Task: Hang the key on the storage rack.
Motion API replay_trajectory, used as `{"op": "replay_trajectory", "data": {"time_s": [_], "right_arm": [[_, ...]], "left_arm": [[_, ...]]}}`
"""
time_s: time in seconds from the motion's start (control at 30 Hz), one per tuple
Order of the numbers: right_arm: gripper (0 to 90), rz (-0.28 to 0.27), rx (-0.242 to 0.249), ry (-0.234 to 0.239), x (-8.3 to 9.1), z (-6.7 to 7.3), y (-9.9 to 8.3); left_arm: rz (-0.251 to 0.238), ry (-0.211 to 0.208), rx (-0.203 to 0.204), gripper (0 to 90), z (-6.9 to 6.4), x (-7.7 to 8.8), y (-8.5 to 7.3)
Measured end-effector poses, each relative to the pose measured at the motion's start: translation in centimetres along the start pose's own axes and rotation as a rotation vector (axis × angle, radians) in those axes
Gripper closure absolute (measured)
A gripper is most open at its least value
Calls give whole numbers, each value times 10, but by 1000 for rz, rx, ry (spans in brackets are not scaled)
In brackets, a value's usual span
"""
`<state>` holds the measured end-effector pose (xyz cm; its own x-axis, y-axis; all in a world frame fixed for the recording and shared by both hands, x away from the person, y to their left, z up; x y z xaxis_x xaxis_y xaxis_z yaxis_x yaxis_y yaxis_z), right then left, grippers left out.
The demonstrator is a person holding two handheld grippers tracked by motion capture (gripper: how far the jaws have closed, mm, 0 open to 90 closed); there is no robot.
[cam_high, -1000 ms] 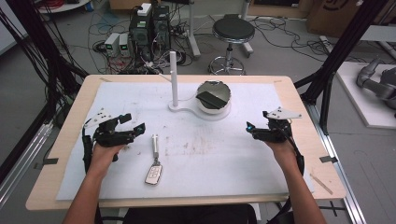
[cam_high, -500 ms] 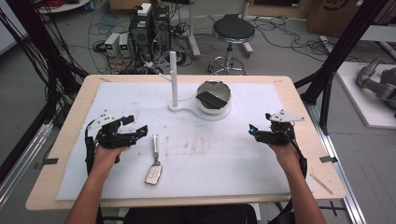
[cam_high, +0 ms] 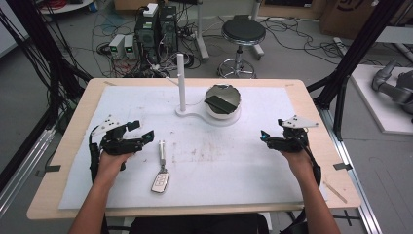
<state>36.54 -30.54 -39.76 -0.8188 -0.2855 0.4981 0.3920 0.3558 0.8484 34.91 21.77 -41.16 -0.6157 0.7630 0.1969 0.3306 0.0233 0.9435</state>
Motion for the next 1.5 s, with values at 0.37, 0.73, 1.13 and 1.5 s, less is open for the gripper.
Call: {"op": "replay_trajectory", "data": {"time_s": [0.37,0.73,1.13,1.5], "right_arm": [[207,-17,-29,0,4,1,-4],[207,-18,-29,4,5,2,-5],[208,-19,-20,24,3,5,-5],[208,-13,-23,22,3,4,-6]], "left_arm": [[44,25,35,168,-3,-11,-4],[206,139,37,290,-16,-18,-21],[316,166,60,351,-25,-32,-33],[442,198,17,397,-36,-56,-40]]}}
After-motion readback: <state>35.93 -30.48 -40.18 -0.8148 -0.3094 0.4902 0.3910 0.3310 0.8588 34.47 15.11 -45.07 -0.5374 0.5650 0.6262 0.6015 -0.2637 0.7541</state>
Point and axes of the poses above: each handheld gripper's, and its own axes: x roughly backward along the jaws, y roughly out of its top, z roughly to its left, the point moved 1 cm from there along -x, roughly forward along the jaws, and after that the axes turned 7 degrees about -y, right-handed, at the moved point
